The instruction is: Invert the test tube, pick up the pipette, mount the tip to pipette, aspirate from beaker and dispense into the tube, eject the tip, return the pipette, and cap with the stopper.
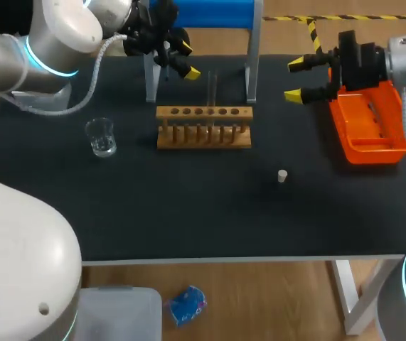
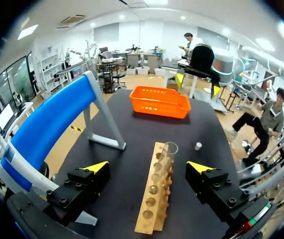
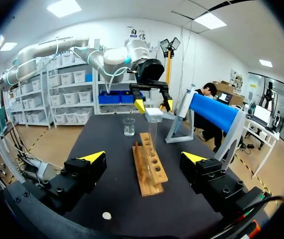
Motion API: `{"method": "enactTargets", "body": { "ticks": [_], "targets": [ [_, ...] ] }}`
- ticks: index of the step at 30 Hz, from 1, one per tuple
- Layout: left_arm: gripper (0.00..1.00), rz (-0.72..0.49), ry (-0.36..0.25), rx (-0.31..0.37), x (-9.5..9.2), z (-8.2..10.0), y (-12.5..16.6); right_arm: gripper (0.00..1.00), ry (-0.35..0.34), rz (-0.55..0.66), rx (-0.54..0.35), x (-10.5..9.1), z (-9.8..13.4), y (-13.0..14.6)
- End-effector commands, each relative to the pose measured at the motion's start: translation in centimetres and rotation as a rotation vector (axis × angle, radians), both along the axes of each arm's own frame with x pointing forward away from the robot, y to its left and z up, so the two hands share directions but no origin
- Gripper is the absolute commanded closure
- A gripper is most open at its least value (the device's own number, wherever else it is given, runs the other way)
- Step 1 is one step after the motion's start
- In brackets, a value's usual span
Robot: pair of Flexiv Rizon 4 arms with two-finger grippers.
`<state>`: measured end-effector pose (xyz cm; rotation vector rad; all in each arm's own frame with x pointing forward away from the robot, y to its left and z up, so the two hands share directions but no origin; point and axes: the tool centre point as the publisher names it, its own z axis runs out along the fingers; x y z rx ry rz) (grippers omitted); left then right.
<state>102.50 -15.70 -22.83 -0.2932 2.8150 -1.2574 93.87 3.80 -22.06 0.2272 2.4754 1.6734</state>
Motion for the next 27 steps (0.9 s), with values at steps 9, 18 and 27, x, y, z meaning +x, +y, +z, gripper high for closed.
{"method": "enactTargets", "body": {
  "ticks": [9,18,27],
  "targets": [
    [0.0,0.01,-0.025,-0.019,0.0,-1.1,-0.7,0.0,0.025,-0.05,0.005,-3.7,-1.5,-1.4],
    [0.0,0.012,-0.037,-0.008,-0.3,-1.6,-1.2,0.0,0.036,-0.053,0.042,-5.9,-2.6,-2.0],
    [0.0,0.015,-0.037,-0.009,-0.3,-1.6,-1.2,0.0,0.036,-0.053,0.042,-5.9,-2.6,-2.0]
  ]
}}
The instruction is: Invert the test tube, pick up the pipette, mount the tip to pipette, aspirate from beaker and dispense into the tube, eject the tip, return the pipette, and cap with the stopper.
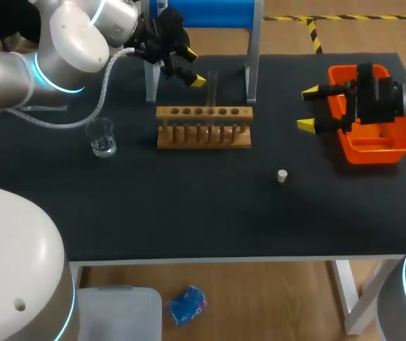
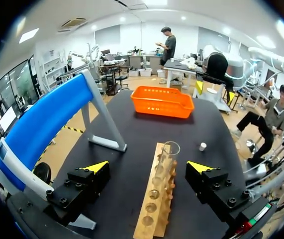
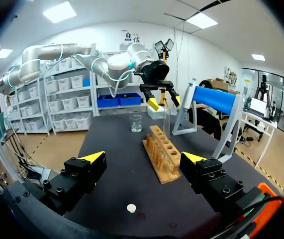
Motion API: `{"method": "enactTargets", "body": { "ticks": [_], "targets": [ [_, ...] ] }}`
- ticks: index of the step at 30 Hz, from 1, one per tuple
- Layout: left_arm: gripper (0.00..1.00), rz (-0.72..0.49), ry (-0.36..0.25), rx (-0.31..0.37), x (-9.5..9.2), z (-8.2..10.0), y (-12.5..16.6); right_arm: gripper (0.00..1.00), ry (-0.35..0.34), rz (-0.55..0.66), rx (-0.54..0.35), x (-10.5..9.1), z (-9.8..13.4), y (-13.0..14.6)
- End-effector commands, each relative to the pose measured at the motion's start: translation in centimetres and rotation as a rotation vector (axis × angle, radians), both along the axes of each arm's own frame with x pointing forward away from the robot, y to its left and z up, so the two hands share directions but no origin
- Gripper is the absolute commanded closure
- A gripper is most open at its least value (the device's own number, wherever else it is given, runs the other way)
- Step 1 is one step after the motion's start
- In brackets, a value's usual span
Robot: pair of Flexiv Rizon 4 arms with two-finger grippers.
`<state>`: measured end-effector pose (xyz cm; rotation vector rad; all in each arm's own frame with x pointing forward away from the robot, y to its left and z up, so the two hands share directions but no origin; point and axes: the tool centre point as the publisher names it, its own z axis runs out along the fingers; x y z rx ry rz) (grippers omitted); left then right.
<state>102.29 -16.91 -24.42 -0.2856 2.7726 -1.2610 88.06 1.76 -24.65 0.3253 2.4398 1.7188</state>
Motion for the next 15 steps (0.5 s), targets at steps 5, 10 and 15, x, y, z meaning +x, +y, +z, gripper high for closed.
{"method": "enactTargets", "body": {
  "ticks": [5,10,15],
  "targets": [
    [0.0,0.002,0.0,0.001,-0.1,0.0,0.0,0.0,0.002,0.013,0.0,-0.1,0.0,0.1],
    [0.0,0.002,0.0,0.001,-0.1,0.0,0.0,0.0,0.02,-0.004,-0.046,-1.8,-1.0,0.2],
    [0.0,0.002,0.0,0.001,-0.1,0.0,0.0,0.0,0.048,-0.039,-0.082,-4.4,-3.5,0.0]
  ]
}}
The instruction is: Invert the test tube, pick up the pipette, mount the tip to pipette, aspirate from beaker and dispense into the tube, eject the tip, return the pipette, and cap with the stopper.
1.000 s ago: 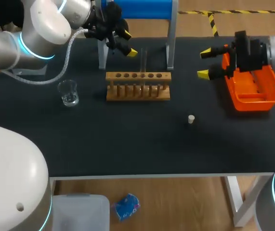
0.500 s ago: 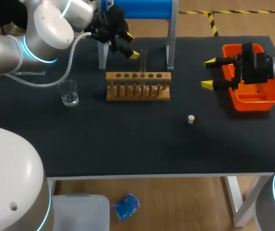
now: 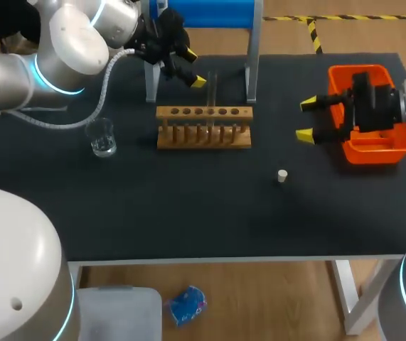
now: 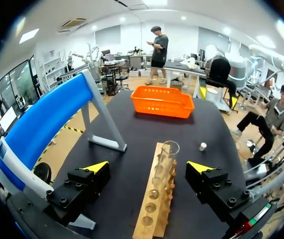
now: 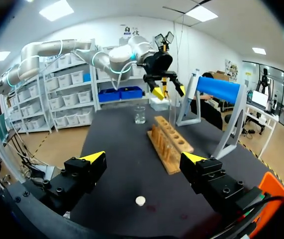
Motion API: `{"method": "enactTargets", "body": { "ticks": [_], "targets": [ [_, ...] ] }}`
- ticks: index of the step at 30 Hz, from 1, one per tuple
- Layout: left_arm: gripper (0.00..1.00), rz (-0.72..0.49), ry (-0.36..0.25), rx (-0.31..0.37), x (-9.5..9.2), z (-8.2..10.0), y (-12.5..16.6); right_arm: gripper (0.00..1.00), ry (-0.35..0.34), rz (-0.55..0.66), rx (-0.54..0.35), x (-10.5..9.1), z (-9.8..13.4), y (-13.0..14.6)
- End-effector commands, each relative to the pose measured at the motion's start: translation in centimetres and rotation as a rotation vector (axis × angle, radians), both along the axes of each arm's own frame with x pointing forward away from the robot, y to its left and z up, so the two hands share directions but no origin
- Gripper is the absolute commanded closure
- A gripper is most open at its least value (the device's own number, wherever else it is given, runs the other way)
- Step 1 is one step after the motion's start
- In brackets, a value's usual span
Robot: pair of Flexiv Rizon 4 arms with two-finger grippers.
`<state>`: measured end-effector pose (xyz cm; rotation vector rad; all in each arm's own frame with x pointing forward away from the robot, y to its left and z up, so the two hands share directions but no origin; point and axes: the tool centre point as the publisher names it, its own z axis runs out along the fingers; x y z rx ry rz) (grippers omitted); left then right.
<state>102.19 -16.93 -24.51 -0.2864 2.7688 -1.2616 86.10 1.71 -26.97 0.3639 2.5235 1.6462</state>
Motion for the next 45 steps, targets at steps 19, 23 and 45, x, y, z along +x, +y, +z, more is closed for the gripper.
{"method": "enactTargets", "body": {
  "ticks": [19,23,45],
  "targets": [
    [0.0,0.0,0.002,0.002,0.0,0.1,0.0,0.0,0.018,-0.152,-0.058,-5.0,-8.2,-1.2],
    [0.0,0.0,0.002,0.002,0.0,0.1,0.0,0.0,0.018,-0.152,-0.058,-5.0,-8.2,-1.2],
    [0.0,0.0,0.002,0.002,0.0,0.1,0.0,0.01,0.068,-0.139,-0.095,-3.3,-12.1,-0.7]
  ]
}}
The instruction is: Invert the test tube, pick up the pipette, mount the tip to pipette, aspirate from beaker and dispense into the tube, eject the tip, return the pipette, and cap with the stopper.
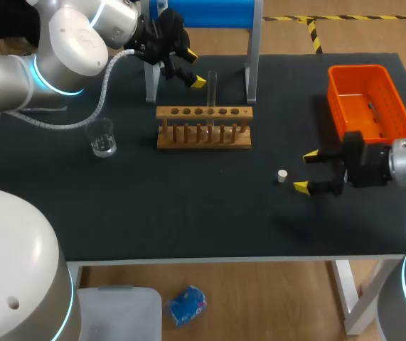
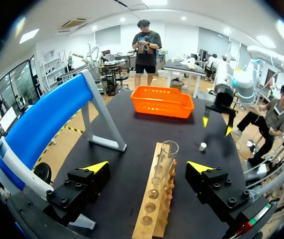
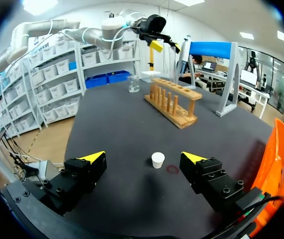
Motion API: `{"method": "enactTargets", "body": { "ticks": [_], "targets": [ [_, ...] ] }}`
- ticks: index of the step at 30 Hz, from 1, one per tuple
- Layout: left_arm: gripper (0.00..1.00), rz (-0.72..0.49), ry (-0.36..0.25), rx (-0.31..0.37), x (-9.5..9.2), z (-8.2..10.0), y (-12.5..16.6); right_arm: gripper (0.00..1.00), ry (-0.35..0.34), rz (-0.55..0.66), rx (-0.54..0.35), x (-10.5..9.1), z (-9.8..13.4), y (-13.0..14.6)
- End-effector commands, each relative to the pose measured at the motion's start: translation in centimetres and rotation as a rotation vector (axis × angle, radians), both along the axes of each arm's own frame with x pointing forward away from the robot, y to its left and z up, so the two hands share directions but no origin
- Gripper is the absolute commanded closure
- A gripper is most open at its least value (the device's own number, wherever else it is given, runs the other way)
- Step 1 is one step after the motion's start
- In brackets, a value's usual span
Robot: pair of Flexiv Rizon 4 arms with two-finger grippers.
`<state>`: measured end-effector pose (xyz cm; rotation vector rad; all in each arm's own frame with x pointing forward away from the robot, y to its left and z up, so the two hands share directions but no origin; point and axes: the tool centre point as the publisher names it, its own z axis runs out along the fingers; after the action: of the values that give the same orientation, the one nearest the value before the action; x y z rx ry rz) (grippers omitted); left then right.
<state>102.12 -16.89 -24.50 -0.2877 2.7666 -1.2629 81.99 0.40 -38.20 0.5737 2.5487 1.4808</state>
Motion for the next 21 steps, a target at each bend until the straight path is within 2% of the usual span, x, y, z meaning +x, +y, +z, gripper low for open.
{"method": "enactTargets", "body": {
  "ticks": [1,2,3,4,5,8,21],
  "targets": [
    [0.0,-0.001,0.003,0.004,0.1,0.1,0.0,0.14,0.003,-0.005,0.001,0.9,-1.0,0.7],
    [0.0,-0.001,0.003,0.004,0.1,0.1,0.0,0.33,0.006,-0.008,0.0,1.1,-1.1,0.7],
    [0.0,-0.001,0.003,0.004,0.1,0.1,0.0,0.4,0.009,-0.01,-0.001,1.4,-1.2,0.8],
    [0.0,-0.001,0.003,0.004,0.1,0.1,0.0,0.34,0.011,-0.008,-0.005,1.5,-1.3,0.9],
    [0.0,-0.001,0.003,0.004,0.1,0.1,0.0,0.34,0.012,-0.006,-0.007,1.7,-1.4,1.0],
    [0.0,-0.001,0.003,0.004,0.1,0.1,0.0,0.53,0.02,-0.001,-0.012,2.1,-1.8,1.3],
    [0.0,-0.001,0.003,0.004,0.1,0.1,0.0,0.51,0.042,0.01,-0.039,3.3,-2.9,2.2]
  ]
}}
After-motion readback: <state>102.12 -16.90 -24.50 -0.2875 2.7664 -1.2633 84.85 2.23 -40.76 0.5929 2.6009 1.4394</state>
